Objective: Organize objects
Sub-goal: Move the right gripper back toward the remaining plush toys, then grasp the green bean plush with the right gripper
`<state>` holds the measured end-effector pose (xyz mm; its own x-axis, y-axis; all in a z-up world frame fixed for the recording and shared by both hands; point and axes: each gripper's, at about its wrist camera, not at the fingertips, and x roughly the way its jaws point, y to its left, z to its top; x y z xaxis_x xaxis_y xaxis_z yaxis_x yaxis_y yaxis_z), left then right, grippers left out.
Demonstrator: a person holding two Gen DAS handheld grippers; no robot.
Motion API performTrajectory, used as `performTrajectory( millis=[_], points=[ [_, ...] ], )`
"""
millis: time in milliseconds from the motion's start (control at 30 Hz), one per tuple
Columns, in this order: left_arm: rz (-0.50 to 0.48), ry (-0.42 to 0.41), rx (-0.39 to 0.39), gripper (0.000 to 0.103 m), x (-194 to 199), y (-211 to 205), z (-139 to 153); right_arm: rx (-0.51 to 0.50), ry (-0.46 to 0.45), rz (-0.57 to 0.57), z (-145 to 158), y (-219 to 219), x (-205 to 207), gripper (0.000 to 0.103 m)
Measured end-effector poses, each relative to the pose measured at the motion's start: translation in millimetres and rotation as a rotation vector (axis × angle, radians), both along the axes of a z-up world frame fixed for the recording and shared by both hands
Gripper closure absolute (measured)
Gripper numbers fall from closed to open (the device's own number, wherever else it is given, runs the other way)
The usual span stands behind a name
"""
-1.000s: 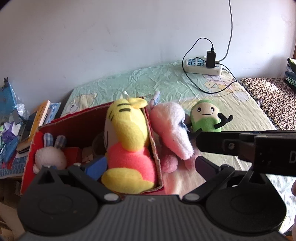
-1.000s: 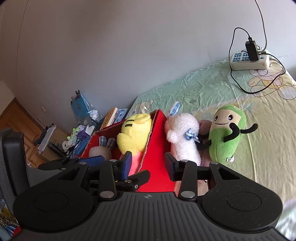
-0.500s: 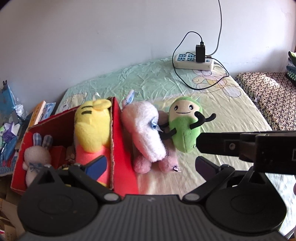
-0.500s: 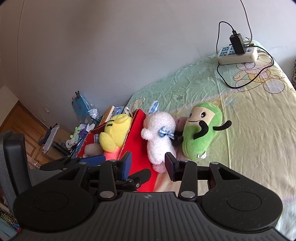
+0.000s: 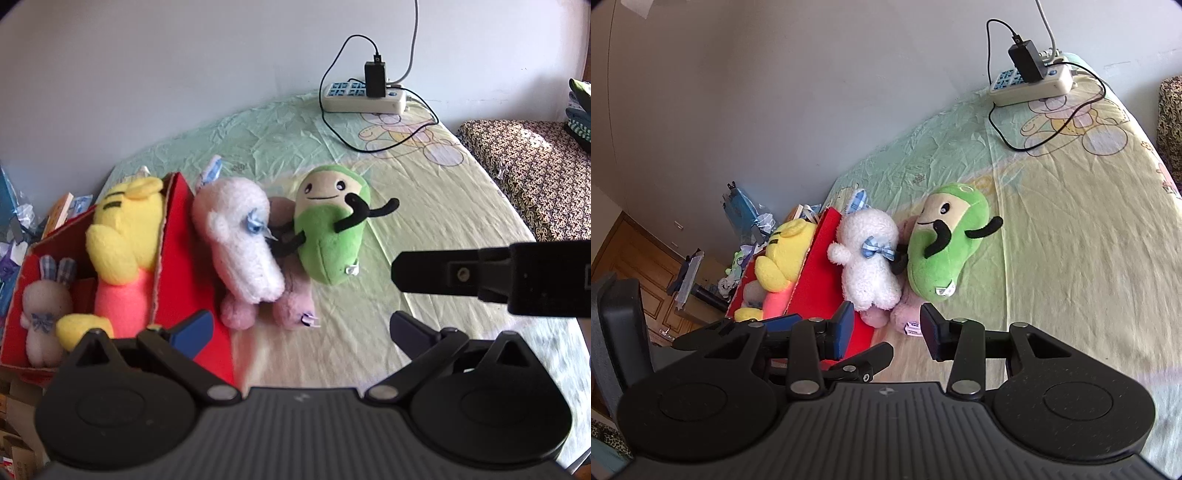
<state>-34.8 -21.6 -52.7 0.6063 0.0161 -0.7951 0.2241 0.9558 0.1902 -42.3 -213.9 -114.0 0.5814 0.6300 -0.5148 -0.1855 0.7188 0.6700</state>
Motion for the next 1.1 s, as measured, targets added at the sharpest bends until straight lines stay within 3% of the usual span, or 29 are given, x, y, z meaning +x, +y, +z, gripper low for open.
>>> performTrajectory(
  millis=[367, 500, 800, 967, 1100],
  points=[
    [-0.122, 0.014, -0.055, 0.001, 14, -11, -25, 0.026, 0.098, -0.085, -29, -21, 11, 0.058],
    [-0.155, -0.021, -0.073, 0.001, 28, -10, -24, 0.053, 0.109, -0.107, -33, -23, 27, 0.048],
    [-0.229, -0.051, -0.087, 0.001, 69, -13, -30, 0.182, 0.204, -0.157, -50, -24, 76, 0.041],
    [-0.274, -0.041, -0.080, 0.001, 89, -19, -38, 0.252, 0.274, -0.178, -64, -22, 98, 0.035],
    [-0.266, -0.008, -0.084, 0.001, 107, -18, -49, 0.247, 0.288, -0.191, -71, -18, 112, 0.035]
  ],
)
